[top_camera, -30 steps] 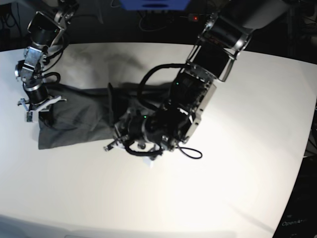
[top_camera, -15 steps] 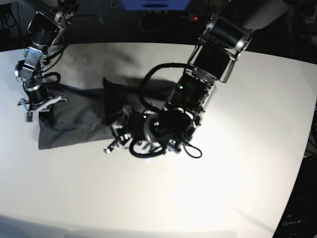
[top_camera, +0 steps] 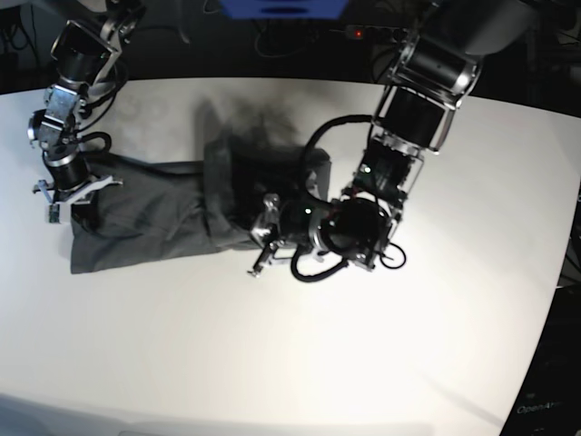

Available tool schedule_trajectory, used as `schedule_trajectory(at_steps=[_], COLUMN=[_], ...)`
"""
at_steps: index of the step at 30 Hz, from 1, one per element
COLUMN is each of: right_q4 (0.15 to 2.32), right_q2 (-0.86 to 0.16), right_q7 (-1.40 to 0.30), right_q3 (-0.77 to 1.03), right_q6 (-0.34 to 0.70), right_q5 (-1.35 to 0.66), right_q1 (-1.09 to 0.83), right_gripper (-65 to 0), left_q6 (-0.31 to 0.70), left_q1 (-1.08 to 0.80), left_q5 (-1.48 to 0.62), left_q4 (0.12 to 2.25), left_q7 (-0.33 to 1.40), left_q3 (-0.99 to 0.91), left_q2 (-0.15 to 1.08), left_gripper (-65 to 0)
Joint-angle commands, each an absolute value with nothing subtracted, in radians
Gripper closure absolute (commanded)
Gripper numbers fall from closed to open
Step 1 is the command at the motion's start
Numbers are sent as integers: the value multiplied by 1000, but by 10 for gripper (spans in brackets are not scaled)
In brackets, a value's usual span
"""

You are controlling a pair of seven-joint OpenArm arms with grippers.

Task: Fold the T-shirt properly
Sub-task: 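Press the folded end down and rotate the left gripper over it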

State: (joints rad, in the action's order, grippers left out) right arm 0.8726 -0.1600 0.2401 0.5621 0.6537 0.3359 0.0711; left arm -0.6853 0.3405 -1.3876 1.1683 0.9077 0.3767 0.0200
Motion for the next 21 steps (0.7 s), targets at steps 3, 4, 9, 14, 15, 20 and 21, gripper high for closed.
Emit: schedule_trajectory(at_steps=[3,4,9,14,15,20,21], right_q4=[834,834,834,834,834,834,834], right_q2=[-119,-119,-117,-116,-116,-119,-120], right_q7=[-54,-54,-53,-53,-53,-53,-53], right_q3=[541,541,541,541,541,541,541], right_q6=[698,698,698,698,698,698,698], right_q5=[522,522,522,522,522,522,522], right_q1=[27,27,27,27,27,27,28], right_gripper=[-4,-4,-4,-4,-4,-4,-4], left_q6=[-679,-679,-677,-662,-636,-578,-575], left_q1=[354,343,320,321,321,294,294], left_q5=[-1411,-1411,-1414,-1422,-1420,-1414,-1411], left_q4=[1245,1271,1411,1474,1491,1538,1535], left_q7=[917,915,912,923,923,918,918], left_q3=[375,369,366,374,369,366,371], left_q2=[15,13,-1,-24,-24,56,74], left_gripper=[-208,-220,-294,-407,-411,-392,-364])
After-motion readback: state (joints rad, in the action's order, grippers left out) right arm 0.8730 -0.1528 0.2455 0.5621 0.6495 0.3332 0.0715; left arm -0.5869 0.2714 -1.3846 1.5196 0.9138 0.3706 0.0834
